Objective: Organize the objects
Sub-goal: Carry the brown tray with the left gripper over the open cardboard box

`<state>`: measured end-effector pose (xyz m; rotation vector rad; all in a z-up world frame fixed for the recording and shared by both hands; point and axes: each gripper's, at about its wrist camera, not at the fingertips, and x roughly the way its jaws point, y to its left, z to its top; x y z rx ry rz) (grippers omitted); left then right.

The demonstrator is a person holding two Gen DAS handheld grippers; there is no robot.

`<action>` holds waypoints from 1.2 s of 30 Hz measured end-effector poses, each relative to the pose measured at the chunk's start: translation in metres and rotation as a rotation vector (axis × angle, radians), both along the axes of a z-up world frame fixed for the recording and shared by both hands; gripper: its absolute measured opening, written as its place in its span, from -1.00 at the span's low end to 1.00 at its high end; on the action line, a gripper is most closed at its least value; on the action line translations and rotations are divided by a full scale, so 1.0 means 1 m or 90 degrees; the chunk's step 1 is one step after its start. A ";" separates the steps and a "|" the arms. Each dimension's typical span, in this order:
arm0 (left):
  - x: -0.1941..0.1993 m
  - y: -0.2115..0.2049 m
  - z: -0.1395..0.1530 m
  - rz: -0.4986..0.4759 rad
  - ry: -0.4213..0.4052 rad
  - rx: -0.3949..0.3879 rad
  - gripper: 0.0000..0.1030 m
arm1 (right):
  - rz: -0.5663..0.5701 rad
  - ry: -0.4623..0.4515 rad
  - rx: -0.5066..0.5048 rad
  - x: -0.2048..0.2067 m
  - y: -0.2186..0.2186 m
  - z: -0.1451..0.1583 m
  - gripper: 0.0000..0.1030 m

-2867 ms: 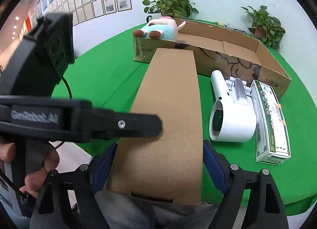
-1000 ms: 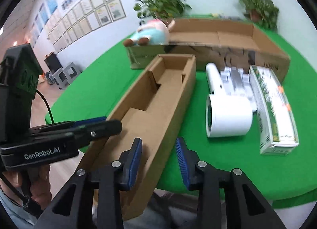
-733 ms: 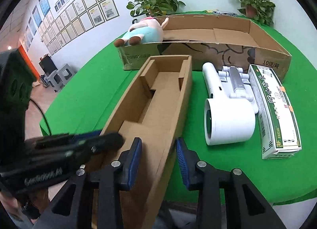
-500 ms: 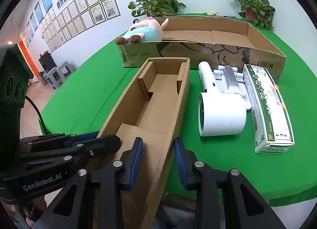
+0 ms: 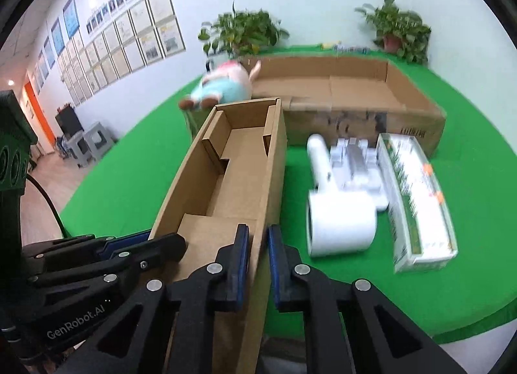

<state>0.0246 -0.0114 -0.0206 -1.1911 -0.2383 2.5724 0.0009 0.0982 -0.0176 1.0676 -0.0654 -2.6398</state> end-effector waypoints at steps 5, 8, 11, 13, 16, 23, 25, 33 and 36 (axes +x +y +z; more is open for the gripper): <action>-0.019 0.009 0.049 -0.016 0.090 -0.015 -0.75 | -0.027 0.084 -0.017 -0.013 0.012 0.043 -0.82; -0.032 0.014 0.083 -0.024 0.150 -0.029 -0.75 | -0.037 0.137 -0.028 -0.025 0.019 0.075 -0.82; -0.046 0.016 0.113 -0.027 0.200 -0.032 -0.75 | -0.038 0.186 -0.034 -0.040 0.023 0.106 -0.82; -0.056 0.018 0.131 -0.030 0.226 -0.036 -0.75 | -0.042 0.215 -0.034 -0.050 0.024 0.127 -0.82; -0.074 0.018 0.155 -0.024 0.256 -0.043 -0.76 | -0.049 0.241 -0.037 -0.063 0.024 0.152 -0.82; -0.120 0.018 0.193 -0.027 0.287 -0.051 -0.76 | -0.057 0.261 -0.046 -0.106 0.020 0.197 -0.82; -0.133 0.018 0.201 -0.028 0.291 -0.051 -0.76 | -0.057 0.262 -0.047 -0.118 0.020 0.207 -0.82; -0.188 0.025 0.204 -0.033 0.265 -0.052 -0.77 | -0.067 0.230 -0.054 -0.183 0.027 0.229 -0.82; -0.207 0.028 0.190 -0.030 0.241 -0.056 -0.77 | -0.067 0.207 -0.045 -0.214 0.027 0.221 -0.81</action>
